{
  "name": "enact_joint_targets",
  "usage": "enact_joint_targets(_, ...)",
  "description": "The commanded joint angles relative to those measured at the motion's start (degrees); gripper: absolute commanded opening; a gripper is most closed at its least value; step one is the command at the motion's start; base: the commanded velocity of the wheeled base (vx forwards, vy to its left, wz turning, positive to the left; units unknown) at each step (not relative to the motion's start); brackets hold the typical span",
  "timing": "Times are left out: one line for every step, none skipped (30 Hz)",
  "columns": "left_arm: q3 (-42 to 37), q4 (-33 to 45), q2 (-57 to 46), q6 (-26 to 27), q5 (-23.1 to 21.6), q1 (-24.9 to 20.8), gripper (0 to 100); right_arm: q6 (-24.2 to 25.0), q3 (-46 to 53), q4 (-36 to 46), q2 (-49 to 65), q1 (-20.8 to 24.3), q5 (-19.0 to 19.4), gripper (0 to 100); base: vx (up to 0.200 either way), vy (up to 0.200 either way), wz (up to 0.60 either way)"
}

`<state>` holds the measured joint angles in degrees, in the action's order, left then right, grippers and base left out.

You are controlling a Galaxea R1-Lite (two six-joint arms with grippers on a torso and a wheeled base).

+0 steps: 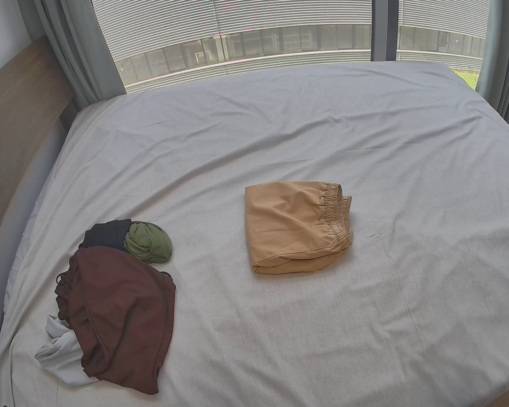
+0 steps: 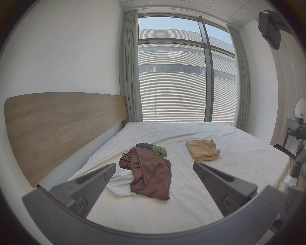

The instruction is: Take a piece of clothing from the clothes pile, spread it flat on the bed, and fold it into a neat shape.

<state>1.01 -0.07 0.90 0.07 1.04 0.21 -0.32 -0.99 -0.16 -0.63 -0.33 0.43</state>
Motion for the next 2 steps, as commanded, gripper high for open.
enact_joint_targets(-1.0,0.0,-0.8,0.0,0.0,0.0,100,0.0,1.0,0.0,0.5,0.1,0.0,100,0.000,0.000,0.00)
enact_joint_targets(-1.0,0.0,-0.8,0.0,0.0,0.1,100,0.0,1.0,0.1,0.5,0.1,0.0,100,0.000,0.000,0.00)
